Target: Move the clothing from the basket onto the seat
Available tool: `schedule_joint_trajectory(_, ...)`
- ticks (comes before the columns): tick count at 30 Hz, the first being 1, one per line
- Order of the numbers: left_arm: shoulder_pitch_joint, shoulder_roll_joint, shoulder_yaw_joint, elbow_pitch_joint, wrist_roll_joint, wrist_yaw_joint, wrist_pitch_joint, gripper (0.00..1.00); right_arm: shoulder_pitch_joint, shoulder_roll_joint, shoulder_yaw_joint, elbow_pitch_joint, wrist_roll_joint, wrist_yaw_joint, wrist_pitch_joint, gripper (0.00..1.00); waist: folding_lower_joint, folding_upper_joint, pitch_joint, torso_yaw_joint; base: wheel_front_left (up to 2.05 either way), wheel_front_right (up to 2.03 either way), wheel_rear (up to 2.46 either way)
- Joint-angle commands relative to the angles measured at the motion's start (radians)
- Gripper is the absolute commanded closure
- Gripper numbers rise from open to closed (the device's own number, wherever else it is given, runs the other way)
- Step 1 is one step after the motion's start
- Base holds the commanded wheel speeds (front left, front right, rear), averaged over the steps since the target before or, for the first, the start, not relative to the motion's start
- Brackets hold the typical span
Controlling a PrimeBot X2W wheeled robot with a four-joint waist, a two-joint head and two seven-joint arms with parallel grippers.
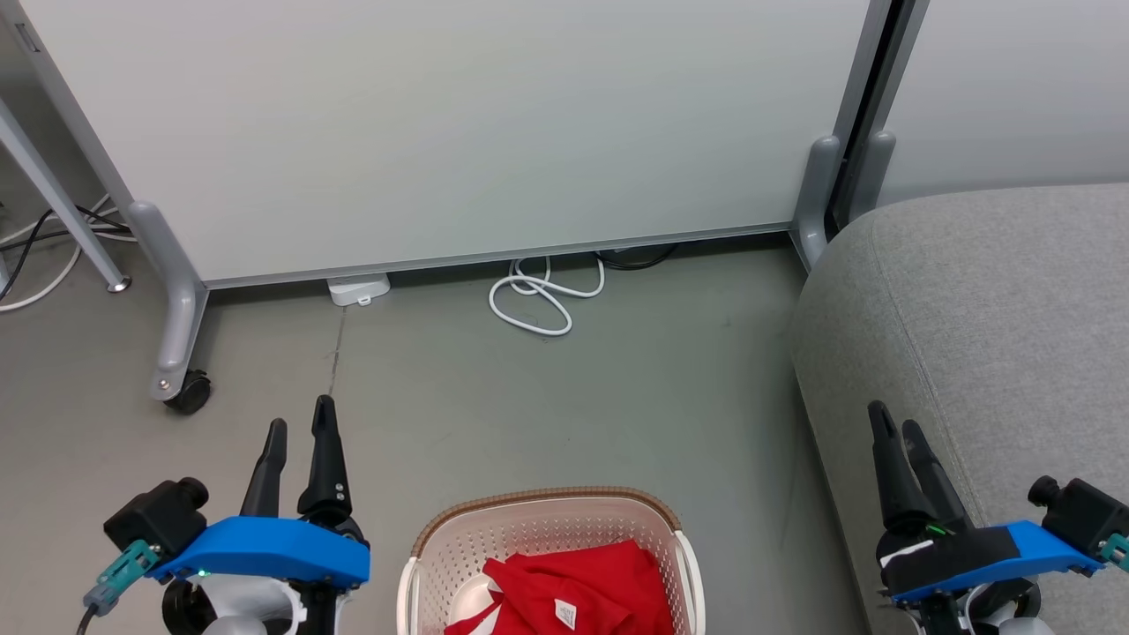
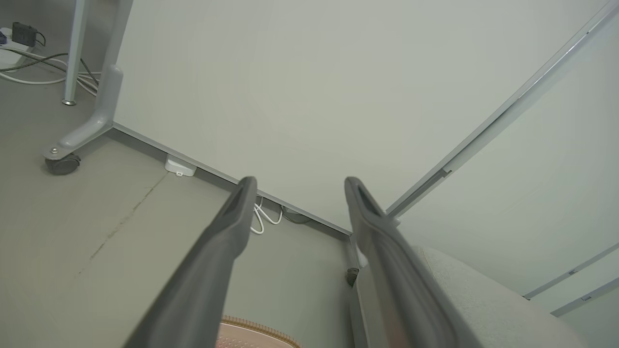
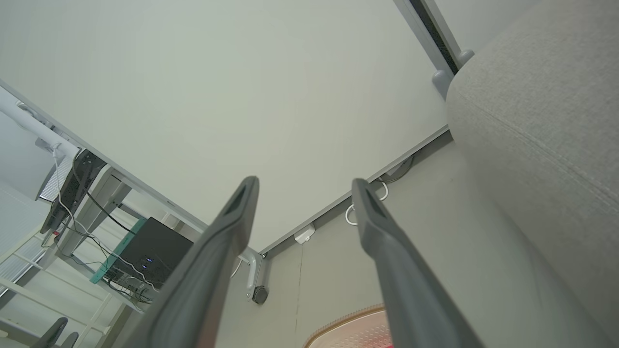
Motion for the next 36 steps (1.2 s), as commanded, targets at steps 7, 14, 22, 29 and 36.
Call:
schedule_joint_trajectory(7,-0.039,0.024,-0.045,0.001,0.108,0.031,-0.03,0.0,-0.021,-0.005,0.013,0.003,-0.121,0.002,-0.031,0.0,0.0,-0.0001,0.001,0.004,0.0,0.0,0.0)
schedule_joint_trajectory(14,-0.046,0.035,-0.078,0.002,0.185,0.052,-0.051,0.0,-0.023,-0.005,0.021,0.007,-0.204,0.002,-0.051,0.0,0.0,-0.0001,0.004,0.006,0.0,0.0,0.0)
schedule_joint_trajectory(22,-0.052,0.044,-0.108,-0.006,0.256,0.064,-0.07,0.0,-0.022,-0.005,0.028,0.002,-0.276,0.002,-0.07,0.0,0.0,-0.0001,0.006,0.01,0.0,0.0,0.0)
schedule_joint_trajectory(29,-0.054,0.044,-0.129,-0.012,0.305,0.037,-0.087,0.0,-0.023,-0.005,0.034,-0.001,-0.345,0.002,-0.088,0.0,0.0,-0.0001,0.009,0.017,0.0,0.0,0.0)
schedule_joint_trajectory(36,-0.054,0.044,-0.139,-0.016,0.368,0.012,-0.104,0.0,-0.023,-0.005,0.042,-0.003,-0.409,0.002,-0.106,0.0,0.0,-0.0001,0.01,0.023,0.0,0.0,0.0)
